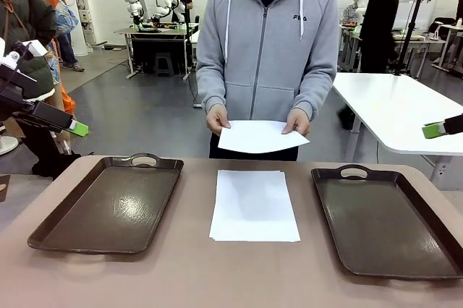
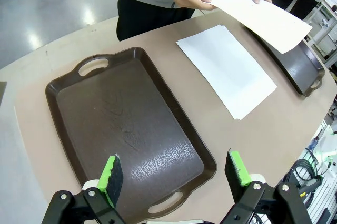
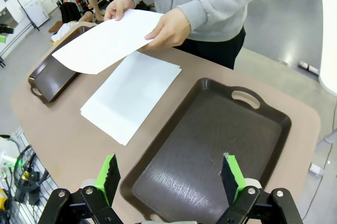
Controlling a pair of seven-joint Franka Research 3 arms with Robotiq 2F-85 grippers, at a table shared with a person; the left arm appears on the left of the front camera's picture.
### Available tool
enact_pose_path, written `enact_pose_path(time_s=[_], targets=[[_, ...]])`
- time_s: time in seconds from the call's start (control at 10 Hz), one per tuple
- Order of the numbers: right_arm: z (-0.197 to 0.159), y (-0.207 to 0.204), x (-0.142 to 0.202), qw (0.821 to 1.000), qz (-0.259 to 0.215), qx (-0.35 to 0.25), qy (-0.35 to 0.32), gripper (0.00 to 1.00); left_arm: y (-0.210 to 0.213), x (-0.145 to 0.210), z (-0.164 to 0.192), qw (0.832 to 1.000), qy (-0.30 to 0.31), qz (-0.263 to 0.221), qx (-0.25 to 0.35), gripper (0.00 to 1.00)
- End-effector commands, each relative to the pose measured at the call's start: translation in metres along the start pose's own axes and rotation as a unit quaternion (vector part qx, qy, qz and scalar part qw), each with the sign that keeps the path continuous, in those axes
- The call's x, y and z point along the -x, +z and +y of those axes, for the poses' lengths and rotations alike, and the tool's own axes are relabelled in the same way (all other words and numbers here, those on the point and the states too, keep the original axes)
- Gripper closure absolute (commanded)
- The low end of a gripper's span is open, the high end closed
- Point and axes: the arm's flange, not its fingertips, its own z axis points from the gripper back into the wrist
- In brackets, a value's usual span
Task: Sort the A4 documents.
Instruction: Receive the A4 Paper.
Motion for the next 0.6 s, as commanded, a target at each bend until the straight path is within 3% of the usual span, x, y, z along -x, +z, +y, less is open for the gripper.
enact_pose_path(time_s=[0.0,0.5], targets=[[-0.0018,-0.0025,0.0007,1.000,-0.001,-0.005,0.002,0.00,-0.0002,0.0000,0.0001,1.000,-0.002,0.001,0.000,0.00],[-0.0018,-0.0025,0.0007,1.000,-0.001,-0.005,0.002,0.00,-0.0002,0.0000,0.0001,1.000,-0.002,0.001,0.000,0.00]])
